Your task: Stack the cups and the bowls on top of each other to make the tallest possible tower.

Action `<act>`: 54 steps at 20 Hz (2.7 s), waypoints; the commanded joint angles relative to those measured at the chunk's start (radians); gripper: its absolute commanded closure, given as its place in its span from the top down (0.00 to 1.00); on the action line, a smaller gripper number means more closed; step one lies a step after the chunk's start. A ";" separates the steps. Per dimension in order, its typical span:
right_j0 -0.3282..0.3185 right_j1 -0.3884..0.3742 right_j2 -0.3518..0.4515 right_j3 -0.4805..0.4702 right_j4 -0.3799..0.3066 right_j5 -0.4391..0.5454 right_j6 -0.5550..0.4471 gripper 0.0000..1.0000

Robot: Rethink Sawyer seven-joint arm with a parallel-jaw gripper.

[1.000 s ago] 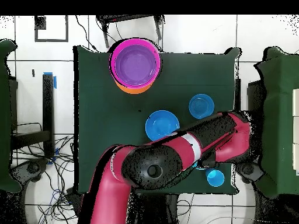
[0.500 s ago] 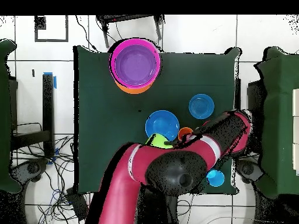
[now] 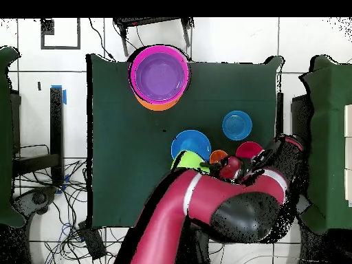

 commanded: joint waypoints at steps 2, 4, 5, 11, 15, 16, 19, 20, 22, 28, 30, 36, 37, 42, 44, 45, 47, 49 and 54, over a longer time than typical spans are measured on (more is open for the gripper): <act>-0.119 -0.286 0.527 0.296 -0.247 0.251 0.405 0.00; -0.172 -0.339 0.629 0.382 -0.283 0.352 0.419 0.00; -0.201 -0.367 0.680 0.429 -0.295 0.413 0.425 0.00; -0.412 -0.441 1.034 0.674 -0.326 0.738 0.453 0.00; -0.442 -0.412 1.095 0.690 -0.330 0.778 0.459 0.00; -0.424 -0.407 1.074 0.667 -0.335 0.753 0.457 0.00; -0.370 -0.394 1.008 0.586 -0.352 0.696 0.439 0.00; -0.354 -0.389 0.988 0.559 -0.357 0.678 0.433 0.00; -0.318 -0.379 0.940 0.500 -0.367 0.638 0.418 0.00; -0.315 -0.396 0.937 0.509 -0.362 0.663 0.408 0.00; -0.319 -0.406 0.945 0.521 -0.359 0.678 0.405 0.00; -0.320 -0.413 0.958 0.525 -0.360 0.657 0.406 0.00; -0.318 -0.404 0.954 0.510 -0.363 0.638 0.408 0.00; -0.331 -0.360 0.959 0.462 -0.365 0.660 0.406 0.00; -0.331 -0.345 0.950 0.442 -0.368 0.649 0.407 0.00; -0.341 -0.341 0.959 0.448 -0.366 0.651 0.412 0.00; -0.367 -0.336 0.982 0.468 -0.362 0.662 0.421 0.00; -0.392 -0.336 1.011 0.487 -0.358 0.684 0.426 0.00; -0.461 -0.331 1.120 0.500 -0.340 0.824 0.415 0.00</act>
